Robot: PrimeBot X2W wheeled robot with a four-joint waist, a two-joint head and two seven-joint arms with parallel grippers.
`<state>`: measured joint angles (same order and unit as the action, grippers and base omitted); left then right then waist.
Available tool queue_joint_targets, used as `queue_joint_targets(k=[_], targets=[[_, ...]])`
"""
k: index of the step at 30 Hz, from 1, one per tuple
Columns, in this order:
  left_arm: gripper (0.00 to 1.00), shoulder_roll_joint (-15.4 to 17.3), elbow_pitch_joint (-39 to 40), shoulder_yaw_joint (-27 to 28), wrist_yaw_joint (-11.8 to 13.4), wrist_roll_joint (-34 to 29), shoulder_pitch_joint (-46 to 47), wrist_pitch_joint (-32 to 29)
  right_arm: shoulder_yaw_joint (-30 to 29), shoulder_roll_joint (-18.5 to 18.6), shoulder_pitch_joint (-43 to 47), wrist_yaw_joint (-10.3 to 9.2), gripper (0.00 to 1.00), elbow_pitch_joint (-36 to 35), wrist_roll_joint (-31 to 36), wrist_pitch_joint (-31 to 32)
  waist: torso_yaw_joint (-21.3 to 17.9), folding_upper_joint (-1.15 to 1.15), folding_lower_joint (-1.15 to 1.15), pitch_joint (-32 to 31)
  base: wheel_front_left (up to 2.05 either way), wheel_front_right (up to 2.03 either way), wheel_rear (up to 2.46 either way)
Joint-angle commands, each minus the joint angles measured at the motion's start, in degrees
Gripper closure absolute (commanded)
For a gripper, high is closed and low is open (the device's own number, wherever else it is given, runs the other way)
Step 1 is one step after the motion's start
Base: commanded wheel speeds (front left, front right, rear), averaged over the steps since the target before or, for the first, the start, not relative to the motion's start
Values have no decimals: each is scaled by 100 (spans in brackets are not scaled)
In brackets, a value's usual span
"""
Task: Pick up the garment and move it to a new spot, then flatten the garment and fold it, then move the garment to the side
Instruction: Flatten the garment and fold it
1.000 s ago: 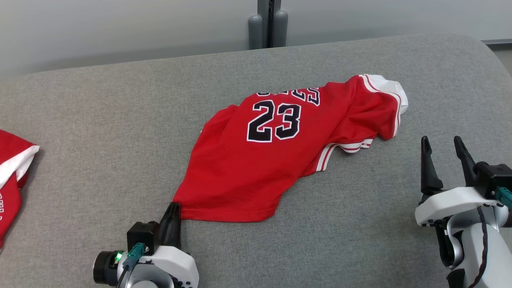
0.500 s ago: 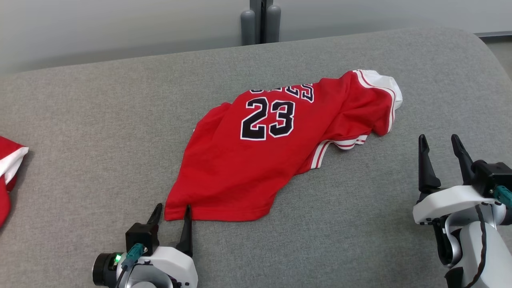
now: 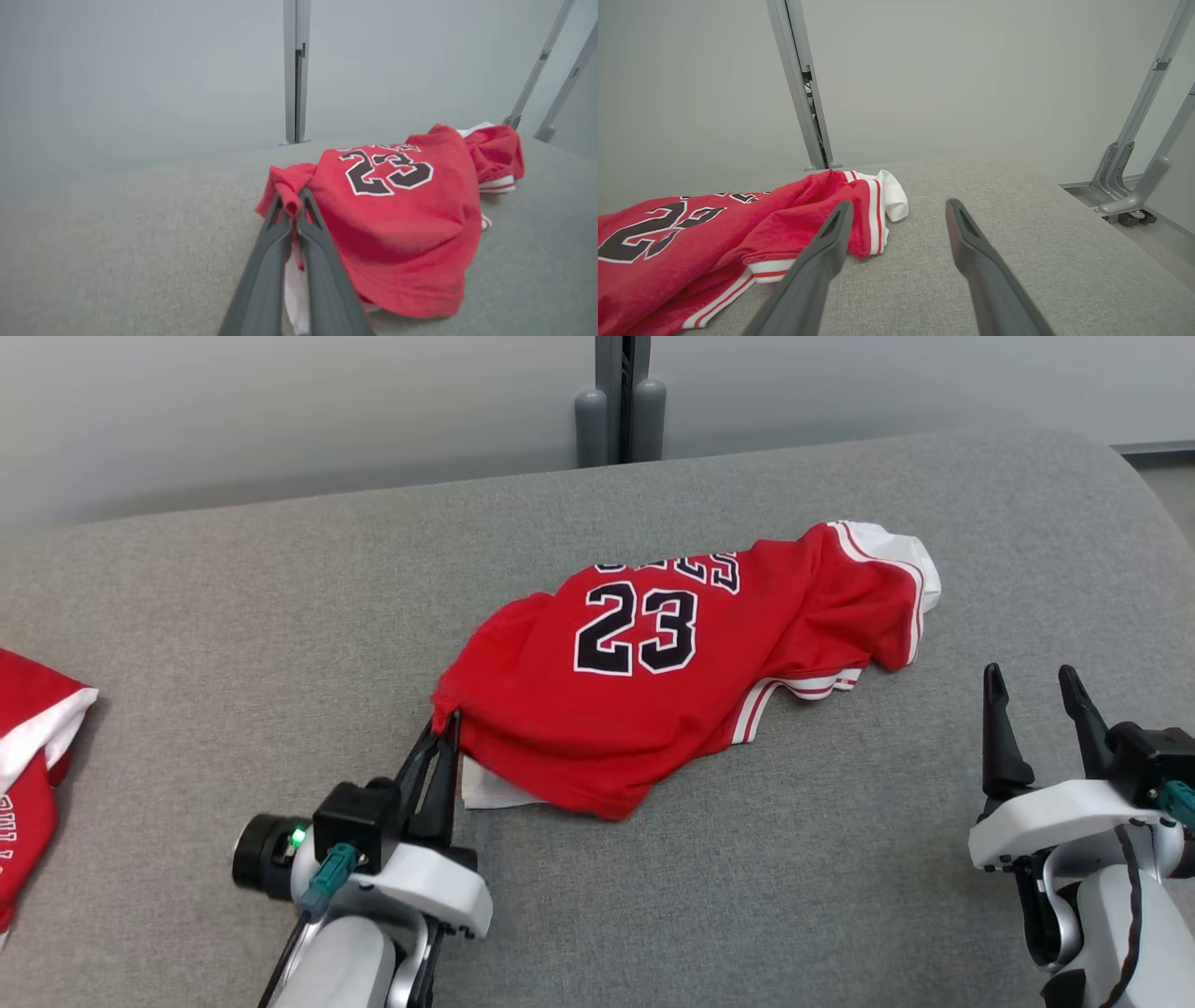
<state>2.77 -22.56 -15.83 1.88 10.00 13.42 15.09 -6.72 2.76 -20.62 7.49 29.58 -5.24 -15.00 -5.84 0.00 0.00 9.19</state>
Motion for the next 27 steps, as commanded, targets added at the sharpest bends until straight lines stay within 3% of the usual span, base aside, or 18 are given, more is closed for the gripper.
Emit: queue_joint_targets(k=[1,6,10,14,19,23,27], targets=[[100,24,245,-49,-104,-117,178,11,9,28,76,0,0,25,-52,-28,83,0,0,-152,0,0,0],[100,24,611,-586,-562,-632,1024,12,-8,32,203,1,0,116,-68,-27,241,0,0,-411,0,0,0],[100,21,857,-1074,-676,-512,1868,11,16,31,302,1,0,190,-97,-28,284,0,0,-598,0,0,0],[100,19,1020,-1466,-642,-249,2433,11,37,31,377,1,0,220,-119,-28,270,0,0,-722,0,0,0],[100,26,1023,-1847,-383,247,3204,10,47,29,431,1,0,240,-171,-27,197,0,0,-784,0,0,0],[100,34,517,-1587,-220,386,3737,7,101,29,421,1,0,218,-248,-28,121,0,0,-721,0,0,0],[100,285,-162,-1229,-214,308,4043,7,142,31,368,1,0,196,-310,-27,57,0,0,-580,0,0,0]])
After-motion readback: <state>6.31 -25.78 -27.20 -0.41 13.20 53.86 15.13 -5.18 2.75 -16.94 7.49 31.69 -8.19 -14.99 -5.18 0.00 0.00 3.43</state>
